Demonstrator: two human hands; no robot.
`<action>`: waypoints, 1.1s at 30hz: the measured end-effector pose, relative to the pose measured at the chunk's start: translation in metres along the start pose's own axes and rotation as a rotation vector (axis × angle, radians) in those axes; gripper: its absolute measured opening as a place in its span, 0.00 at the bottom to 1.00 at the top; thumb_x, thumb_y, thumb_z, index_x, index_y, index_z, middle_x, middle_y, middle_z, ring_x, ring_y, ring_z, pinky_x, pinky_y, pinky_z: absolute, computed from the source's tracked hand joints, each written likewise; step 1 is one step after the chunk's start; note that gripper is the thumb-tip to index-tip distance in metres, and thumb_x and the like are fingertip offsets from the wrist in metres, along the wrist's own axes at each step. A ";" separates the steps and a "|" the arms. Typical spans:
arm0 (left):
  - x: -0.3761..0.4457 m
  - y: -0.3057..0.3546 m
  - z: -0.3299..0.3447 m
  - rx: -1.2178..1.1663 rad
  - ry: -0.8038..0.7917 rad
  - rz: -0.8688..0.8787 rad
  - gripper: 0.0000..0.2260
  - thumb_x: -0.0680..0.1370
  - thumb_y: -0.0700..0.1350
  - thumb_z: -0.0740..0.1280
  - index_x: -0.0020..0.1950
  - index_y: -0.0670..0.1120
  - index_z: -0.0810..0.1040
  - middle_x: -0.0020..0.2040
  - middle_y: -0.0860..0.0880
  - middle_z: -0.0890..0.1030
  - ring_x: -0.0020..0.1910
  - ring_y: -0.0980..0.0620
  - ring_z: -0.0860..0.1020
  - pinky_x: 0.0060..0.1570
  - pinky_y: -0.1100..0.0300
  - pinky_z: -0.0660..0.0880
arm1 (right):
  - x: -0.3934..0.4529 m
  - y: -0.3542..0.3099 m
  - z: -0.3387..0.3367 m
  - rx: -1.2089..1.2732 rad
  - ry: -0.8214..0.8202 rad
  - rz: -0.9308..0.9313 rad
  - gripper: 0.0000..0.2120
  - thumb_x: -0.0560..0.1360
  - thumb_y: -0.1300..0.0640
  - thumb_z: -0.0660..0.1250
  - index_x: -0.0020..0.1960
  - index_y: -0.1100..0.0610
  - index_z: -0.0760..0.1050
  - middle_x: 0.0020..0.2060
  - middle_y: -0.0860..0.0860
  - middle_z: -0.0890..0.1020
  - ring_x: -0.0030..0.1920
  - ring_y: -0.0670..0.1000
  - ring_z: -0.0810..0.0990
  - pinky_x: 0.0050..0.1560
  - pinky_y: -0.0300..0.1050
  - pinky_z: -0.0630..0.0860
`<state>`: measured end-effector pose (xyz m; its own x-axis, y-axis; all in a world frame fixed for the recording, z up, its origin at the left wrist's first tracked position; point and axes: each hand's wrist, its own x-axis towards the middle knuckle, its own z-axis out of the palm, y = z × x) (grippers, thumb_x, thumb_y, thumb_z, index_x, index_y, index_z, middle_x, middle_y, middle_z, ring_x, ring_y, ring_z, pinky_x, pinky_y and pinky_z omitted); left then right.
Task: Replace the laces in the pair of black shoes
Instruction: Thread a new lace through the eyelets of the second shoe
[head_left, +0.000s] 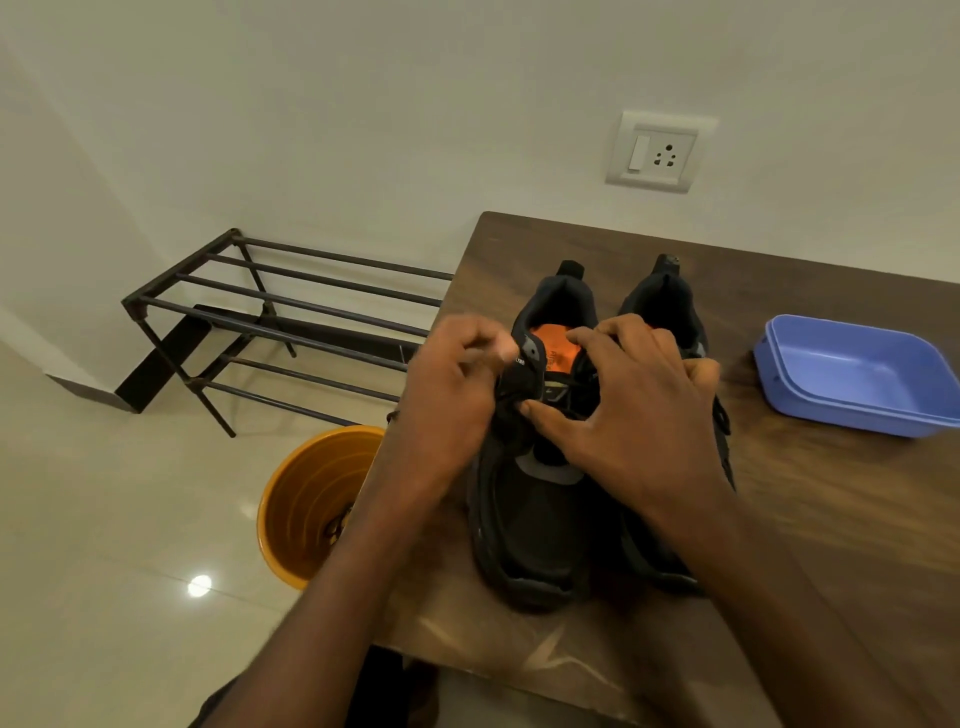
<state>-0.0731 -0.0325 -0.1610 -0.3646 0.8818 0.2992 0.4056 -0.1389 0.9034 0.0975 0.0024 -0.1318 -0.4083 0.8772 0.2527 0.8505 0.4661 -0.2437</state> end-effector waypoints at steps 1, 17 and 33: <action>0.001 0.007 -0.004 -0.288 0.056 -0.047 0.06 0.86 0.42 0.61 0.53 0.48 0.77 0.53 0.49 0.82 0.52 0.49 0.81 0.47 0.57 0.81 | 0.000 0.000 -0.001 0.007 -0.019 0.007 0.37 0.70 0.27 0.68 0.73 0.44 0.69 0.61 0.45 0.71 0.62 0.50 0.69 0.56 0.49 0.56; 0.006 0.007 -0.016 -0.596 0.143 -0.274 0.10 0.89 0.44 0.53 0.55 0.47 0.73 0.43 0.48 0.82 0.44 0.48 0.81 0.37 0.60 0.74 | -0.001 0.000 -0.003 0.061 -0.050 0.015 0.37 0.72 0.27 0.67 0.75 0.42 0.67 0.64 0.44 0.71 0.64 0.49 0.71 0.58 0.48 0.52; 0.009 -0.003 -0.013 -0.404 0.180 -0.243 0.10 0.88 0.44 0.54 0.60 0.42 0.74 0.53 0.48 0.87 0.57 0.49 0.84 0.49 0.54 0.77 | -0.002 -0.002 -0.006 0.075 -0.058 0.026 0.36 0.72 0.29 0.68 0.75 0.43 0.67 0.65 0.44 0.70 0.64 0.48 0.71 0.60 0.47 0.53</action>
<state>-0.0883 -0.0298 -0.1572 -0.5615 0.8234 0.0818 -0.0529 -0.1344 0.9895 0.0982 -0.0007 -0.1264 -0.4071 0.8931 0.1912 0.8346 0.4488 -0.3193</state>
